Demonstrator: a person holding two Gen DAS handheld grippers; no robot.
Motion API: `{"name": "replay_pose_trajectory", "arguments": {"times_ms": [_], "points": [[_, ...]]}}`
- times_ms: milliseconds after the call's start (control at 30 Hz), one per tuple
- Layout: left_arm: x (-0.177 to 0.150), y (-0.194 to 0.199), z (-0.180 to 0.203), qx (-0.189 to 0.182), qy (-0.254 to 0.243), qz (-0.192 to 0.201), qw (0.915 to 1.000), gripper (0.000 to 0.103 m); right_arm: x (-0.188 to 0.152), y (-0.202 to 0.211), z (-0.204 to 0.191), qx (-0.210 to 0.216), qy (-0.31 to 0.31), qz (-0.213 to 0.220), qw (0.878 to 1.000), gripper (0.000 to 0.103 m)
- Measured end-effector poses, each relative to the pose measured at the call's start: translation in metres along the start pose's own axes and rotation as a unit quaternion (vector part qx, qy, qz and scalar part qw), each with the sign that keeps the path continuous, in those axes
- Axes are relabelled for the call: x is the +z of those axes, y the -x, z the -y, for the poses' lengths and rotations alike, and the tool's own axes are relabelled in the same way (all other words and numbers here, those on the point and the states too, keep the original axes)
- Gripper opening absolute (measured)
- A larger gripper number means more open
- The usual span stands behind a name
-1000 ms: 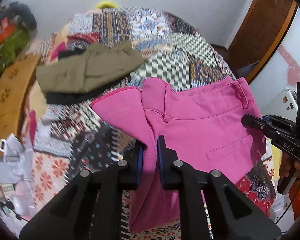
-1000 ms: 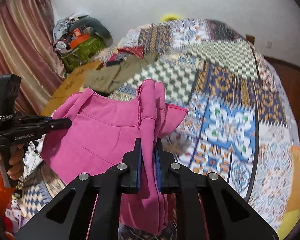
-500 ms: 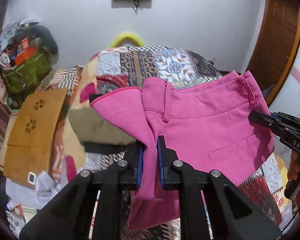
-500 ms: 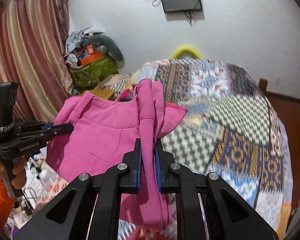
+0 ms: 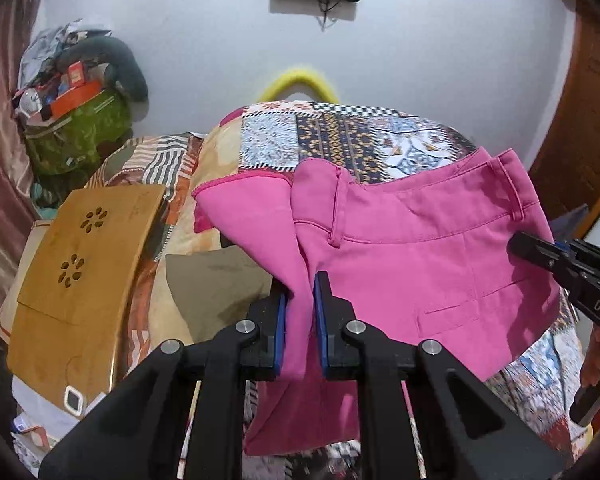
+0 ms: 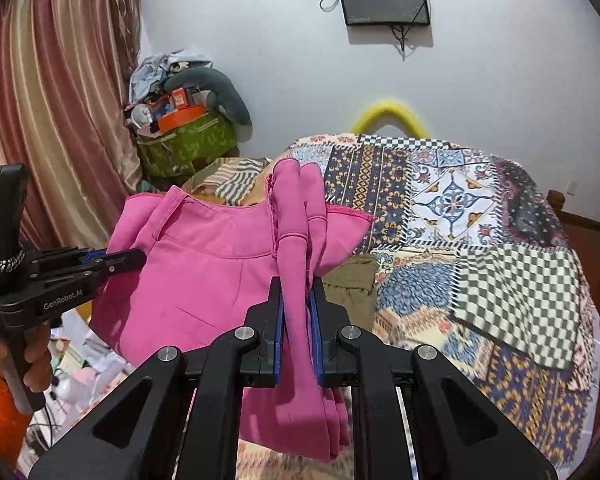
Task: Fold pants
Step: 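Lift the pink trousers with the right gripper onto the khaki trousers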
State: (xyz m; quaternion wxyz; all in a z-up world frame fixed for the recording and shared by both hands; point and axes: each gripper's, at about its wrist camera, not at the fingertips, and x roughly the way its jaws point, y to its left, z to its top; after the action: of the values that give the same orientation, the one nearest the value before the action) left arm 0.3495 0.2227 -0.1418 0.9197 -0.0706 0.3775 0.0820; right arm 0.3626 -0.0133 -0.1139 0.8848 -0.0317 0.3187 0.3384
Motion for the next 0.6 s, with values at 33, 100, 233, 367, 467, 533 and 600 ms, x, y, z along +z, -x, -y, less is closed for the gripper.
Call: {"name": "replay_pose_trajectory", "arguments": {"times_ms": [33, 100, 233, 367, 467, 533, 600], "points": [[0.0, -0.009, -0.002, 0.005, -0.001, -0.001, 1.0, 0.013, 0.001, -0.011, 0.002, 0.0, -0.004, -0.002, 1.0, 0.01], [0.0, -0.029, -0.006, 0.017, -0.002, -0.004, 0.9998, 0.013, 0.001, -0.03, 0.006, 0.002, -0.011, -0.007, 1.0, 0.01], [-0.004, -0.073, -0.019, 0.03, 0.005, -0.018, 0.9994, 0.013, -0.003, -0.071, 0.013, -0.005, -0.012, -0.027, 1.0, 0.01], [-0.011, -0.115, -0.027, 0.042, 0.013, -0.04, 0.9983, 0.013, -0.013, -0.107, 0.017, -0.017, 0.0, -0.051, 0.999, 0.01], [-0.02, -0.142, -0.031, 0.068, 0.004, -0.058, 0.996, 0.01, -0.022, -0.129, 0.018, -0.032, 0.013, -0.069, 0.997, 0.01], [-0.025, -0.158, -0.04, 0.078, 0.01, -0.073, 0.9942, 0.01, -0.029, -0.139, 0.021, -0.041, 0.018, -0.083, 0.996, 0.01], [-0.029, -0.169, -0.05, 0.077, 0.023, -0.089, 0.9928, 0.01, -0.035, -0.144, 0.025, -0.059, 0.025, -0.088, 0.994, 0.011]]}}
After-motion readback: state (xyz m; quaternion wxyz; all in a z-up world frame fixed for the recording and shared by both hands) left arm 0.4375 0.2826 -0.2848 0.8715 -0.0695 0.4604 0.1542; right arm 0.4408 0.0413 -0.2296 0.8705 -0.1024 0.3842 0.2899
